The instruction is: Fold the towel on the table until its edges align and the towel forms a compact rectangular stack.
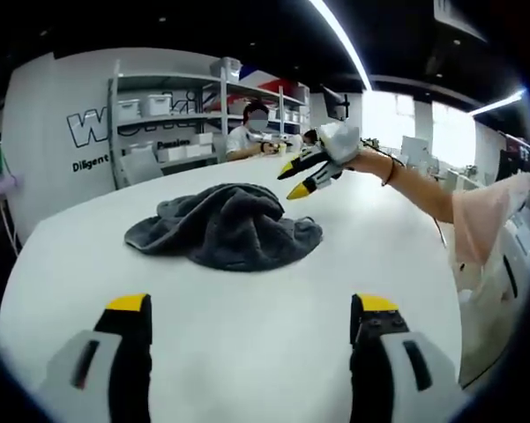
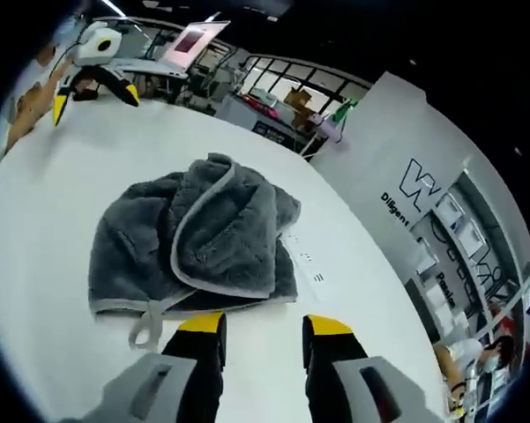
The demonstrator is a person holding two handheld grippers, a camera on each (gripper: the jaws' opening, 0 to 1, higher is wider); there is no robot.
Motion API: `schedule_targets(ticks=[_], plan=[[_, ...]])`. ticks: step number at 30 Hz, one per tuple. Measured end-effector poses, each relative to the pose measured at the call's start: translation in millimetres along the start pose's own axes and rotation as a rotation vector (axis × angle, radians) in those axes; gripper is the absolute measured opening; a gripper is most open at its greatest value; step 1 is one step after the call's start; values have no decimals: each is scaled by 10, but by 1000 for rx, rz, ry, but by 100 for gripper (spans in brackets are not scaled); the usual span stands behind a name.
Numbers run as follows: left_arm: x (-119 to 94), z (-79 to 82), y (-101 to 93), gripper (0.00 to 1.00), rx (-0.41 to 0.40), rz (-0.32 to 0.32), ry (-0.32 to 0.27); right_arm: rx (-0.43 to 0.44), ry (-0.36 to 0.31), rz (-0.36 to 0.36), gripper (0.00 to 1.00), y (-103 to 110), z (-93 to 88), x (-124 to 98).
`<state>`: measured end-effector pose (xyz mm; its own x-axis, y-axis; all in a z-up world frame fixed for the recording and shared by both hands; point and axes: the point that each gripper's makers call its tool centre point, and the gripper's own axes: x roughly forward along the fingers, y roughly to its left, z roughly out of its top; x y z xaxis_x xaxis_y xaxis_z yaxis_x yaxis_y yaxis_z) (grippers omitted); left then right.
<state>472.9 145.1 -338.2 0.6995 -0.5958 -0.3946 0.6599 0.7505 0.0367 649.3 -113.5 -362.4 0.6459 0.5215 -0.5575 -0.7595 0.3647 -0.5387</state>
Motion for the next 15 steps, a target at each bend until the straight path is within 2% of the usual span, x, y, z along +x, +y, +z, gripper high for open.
schedule_targets(ticks=[4,8,15], plan=[[-4,5,18,98,1,2,-1,-2,-11,9,31,26,-23,182],[-8,4,32,98,2,6,1,-12,-14,17,29,60,-30,274],[-1,-12,36,98,9,8,11,10,-87,26,21,61,107,332]])
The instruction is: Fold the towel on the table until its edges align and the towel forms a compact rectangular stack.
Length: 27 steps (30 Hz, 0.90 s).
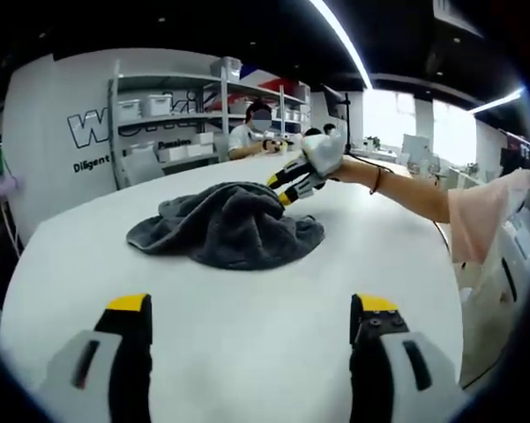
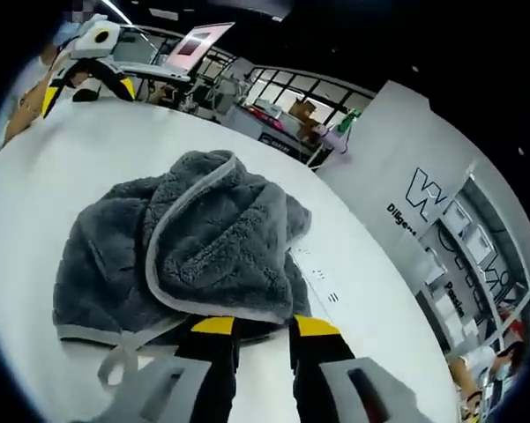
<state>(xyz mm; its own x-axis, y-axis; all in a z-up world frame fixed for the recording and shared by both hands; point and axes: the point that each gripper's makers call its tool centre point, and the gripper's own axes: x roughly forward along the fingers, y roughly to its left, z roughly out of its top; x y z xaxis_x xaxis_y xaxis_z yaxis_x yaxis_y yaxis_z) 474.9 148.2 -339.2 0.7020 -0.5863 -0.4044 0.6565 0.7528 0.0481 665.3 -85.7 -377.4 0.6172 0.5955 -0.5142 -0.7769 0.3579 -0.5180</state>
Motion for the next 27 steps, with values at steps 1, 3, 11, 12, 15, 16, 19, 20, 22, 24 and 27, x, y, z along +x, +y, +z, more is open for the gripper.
schedule_targets(ticks=[1,3,11,12,15,16,19,20,22,24,27], plan=[[3,-5,0,98,1,0,3,4,-13,6,19,4,22,7],[7,-11,-4,98,3,-1,6,8,-28,16,9,14,56,-3],[12,-24,-19,98,7,-3,13,6,-65,39,3,46,197,-96],[12,-26,-20,98,7,-3,14,13,-73,43,2,47,222,-122],[15,-33,-14,98,5,-2,17,32,-99,45,2,25,310,-219],[16,-38,-10,98,4,-1,19,40,-111,44,2,8,360,-276],[21,-47,-2,98,4,0,23,49,-146,37,2,-31,508,-421],[22,-48,-3,98,4,0,24,48,-157,35,2,-42,553,-457],[29,-54,-4,98,4,-2,27,54,-187,24,2,-83,702,-573],[36,-61,-5,98,4,-3,30,60,-216,13,2,-124,852,-689],[40,-70,1,98,2,-3,34,37,-242,-6,2,-157,1046,-821]])
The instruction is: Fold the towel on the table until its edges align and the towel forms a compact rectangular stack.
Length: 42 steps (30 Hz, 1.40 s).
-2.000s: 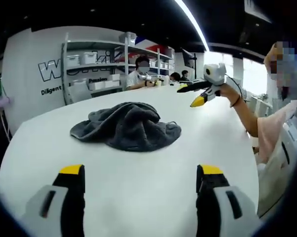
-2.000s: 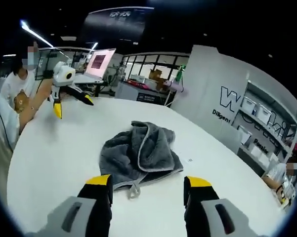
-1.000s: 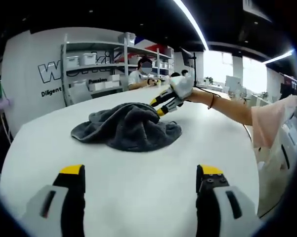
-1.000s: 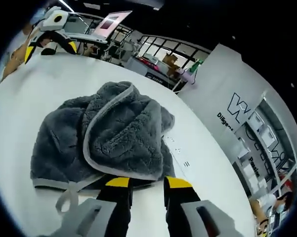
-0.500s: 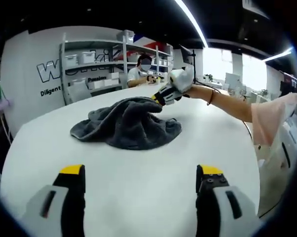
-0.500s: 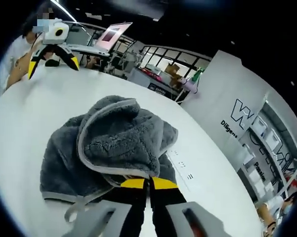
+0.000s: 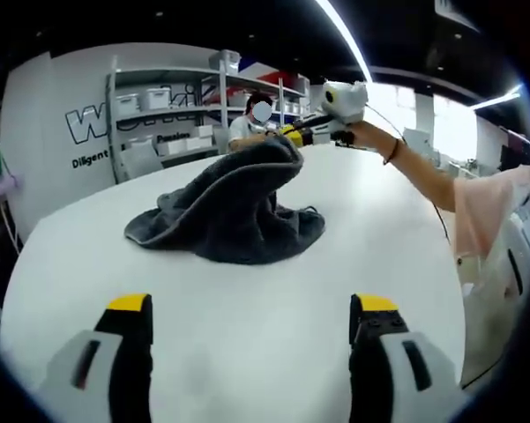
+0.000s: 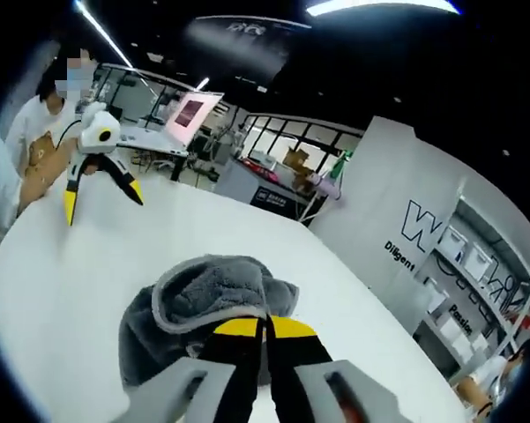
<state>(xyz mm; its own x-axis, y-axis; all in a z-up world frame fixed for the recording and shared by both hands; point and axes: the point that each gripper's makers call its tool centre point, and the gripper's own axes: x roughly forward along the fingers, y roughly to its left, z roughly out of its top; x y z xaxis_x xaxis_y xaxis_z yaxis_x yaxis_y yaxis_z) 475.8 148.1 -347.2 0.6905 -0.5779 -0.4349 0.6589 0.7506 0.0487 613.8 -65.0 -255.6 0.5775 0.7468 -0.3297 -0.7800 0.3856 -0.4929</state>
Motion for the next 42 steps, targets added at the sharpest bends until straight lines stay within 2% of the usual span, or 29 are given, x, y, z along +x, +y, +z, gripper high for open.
schedule_targets(ticks=[4,11,15,20,28,30,33,36,41,42], plan=[[-2,-14,23,97,-4,4,4,-32,-27,-34,2,-14,324,-126],[-11,-24,47,97,-14,8,2,-84,-83,-83,2,-69,738,-326],[-16,-23,48,97,-13,10,1,-101,-131,-138,2,-170,1010,-517],[-28,-11,43,97,-13,10,-5,-169,-178,-243,1,-336,1395,-833],[-44,3,40,97,-14,9,-13,-229,-206,-343,1,-527,1825,-1242],[-52,10,36,97,-9,10,-14,-263,-188,-386,1,-601,1901,-1349],[-58,33,22,97,-8,1,-24,-259,-181,-419,2,-697,1964,-1474],[-54,23,34,97,-9,3,-20,-234,-153,-449,2,-838,1889,-1533],[-53,8,71,97,-13,12,-13,-183,-3,-493,2,-1117,1400,-1465],[-55,10,71,97,-14,11,-14,-168,49,-504,2,-1186,1205,-1414]])
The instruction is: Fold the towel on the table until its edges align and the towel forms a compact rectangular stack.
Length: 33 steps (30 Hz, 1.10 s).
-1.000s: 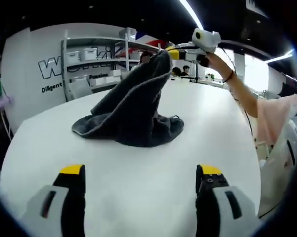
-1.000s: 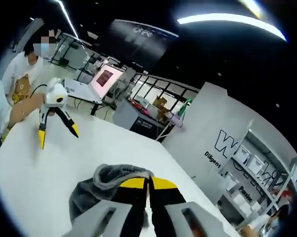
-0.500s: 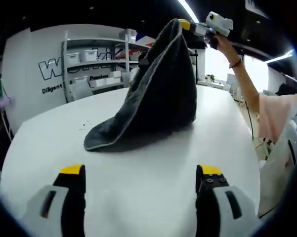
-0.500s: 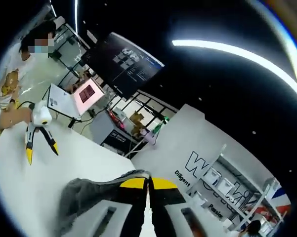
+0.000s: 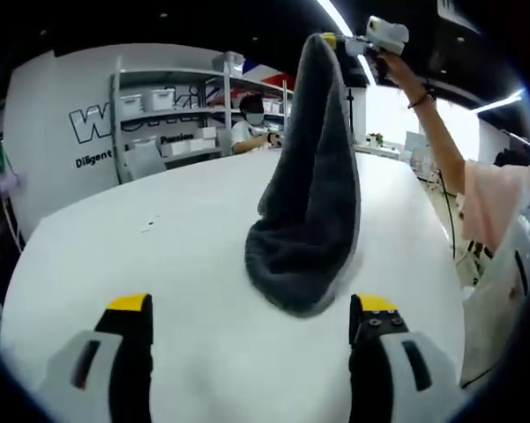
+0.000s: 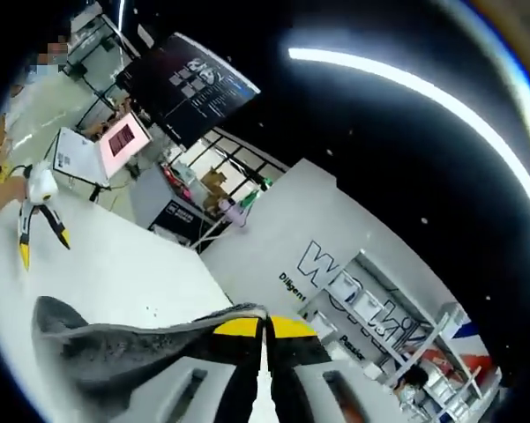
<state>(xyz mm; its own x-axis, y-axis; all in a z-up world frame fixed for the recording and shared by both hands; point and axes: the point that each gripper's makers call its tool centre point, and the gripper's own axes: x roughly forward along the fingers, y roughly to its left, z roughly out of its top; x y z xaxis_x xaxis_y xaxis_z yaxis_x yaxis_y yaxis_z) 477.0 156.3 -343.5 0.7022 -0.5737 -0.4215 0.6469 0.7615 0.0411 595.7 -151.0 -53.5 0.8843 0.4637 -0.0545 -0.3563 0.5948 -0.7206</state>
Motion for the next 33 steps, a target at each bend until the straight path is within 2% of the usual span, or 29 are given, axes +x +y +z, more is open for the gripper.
schedule_targets(ticks=[5,8,10,13,15,16,18,21,27,33], plan=[[5,-1,-1,97,2,-2,2,-1,223,-6,2,37,-904,321],[13,-8,-9,97,4,-6,6,5,326,-14,2,47,-1356,446],[14,-16,-12,97,7,-6,11,30,397,12,2,136,-1681,518],[10,-11,-20,97,12,-6,10,46,467,52,2,302,-2095,615],[14,-10,-28,97,13,-8,10,48,512,62,2,420,-2323,626],[17,-14,-30,97,14,-9,12,49,521,65,2,430,-2367,635],[27,-32,-31,97,16,-9,20,45,587,87,2,537,-2645,648],[29,-36,-31,97,17,-9,23,56,618,118,2,696,-2875,674],[30,-37,-43,97,19,-12,24,82,674,152,2,907,-3214,694],[28,-39,-48,97,19,-12,25,107,689,171,3,997,-3306,677]])
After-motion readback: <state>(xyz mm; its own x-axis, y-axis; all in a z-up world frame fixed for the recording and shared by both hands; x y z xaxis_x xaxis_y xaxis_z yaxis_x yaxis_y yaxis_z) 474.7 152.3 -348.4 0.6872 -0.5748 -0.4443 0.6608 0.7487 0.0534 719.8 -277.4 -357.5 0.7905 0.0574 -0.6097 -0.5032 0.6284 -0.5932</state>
